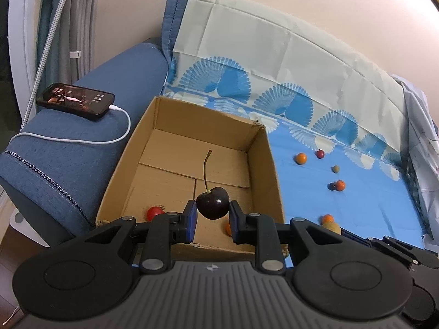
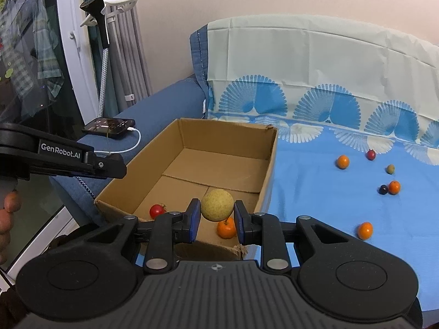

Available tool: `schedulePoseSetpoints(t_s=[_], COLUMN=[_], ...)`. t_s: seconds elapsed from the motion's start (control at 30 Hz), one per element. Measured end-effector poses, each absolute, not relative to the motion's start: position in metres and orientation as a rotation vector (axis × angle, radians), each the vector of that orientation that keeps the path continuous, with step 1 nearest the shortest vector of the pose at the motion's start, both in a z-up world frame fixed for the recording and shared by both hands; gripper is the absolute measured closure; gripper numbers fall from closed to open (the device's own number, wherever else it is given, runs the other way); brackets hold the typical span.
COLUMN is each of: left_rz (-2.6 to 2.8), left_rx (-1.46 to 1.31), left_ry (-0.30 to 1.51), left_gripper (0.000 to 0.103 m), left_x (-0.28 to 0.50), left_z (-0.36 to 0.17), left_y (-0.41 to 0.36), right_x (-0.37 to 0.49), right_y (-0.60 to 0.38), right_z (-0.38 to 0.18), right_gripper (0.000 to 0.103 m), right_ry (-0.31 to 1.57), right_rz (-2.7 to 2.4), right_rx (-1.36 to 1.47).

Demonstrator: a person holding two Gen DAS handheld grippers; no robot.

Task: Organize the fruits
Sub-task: 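Carry the cherry in the left tool while the right tool carries the yellow berry into the box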

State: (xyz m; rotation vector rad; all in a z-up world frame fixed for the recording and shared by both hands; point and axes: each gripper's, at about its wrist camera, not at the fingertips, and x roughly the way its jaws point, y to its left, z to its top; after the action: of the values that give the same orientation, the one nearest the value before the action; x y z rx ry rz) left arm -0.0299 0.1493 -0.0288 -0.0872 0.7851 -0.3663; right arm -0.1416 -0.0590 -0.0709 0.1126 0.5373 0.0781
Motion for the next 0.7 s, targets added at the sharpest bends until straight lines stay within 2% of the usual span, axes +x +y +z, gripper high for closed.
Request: schedulePoseSetpoints(t_s=[0.7], left_rz=[-0.308], left_rx=[-0.047], left_ry=[0.823], left_gripper=[0.076], left_x=[0.033], left_z=[-0.062], left_y=[0.146], right_x=[-0.075], right_y=[-0.039], right_z=[-0.096], right_gripper=[0.076], right_ry=[0.603], right_rz=[0.133], right_rx=[0.096])
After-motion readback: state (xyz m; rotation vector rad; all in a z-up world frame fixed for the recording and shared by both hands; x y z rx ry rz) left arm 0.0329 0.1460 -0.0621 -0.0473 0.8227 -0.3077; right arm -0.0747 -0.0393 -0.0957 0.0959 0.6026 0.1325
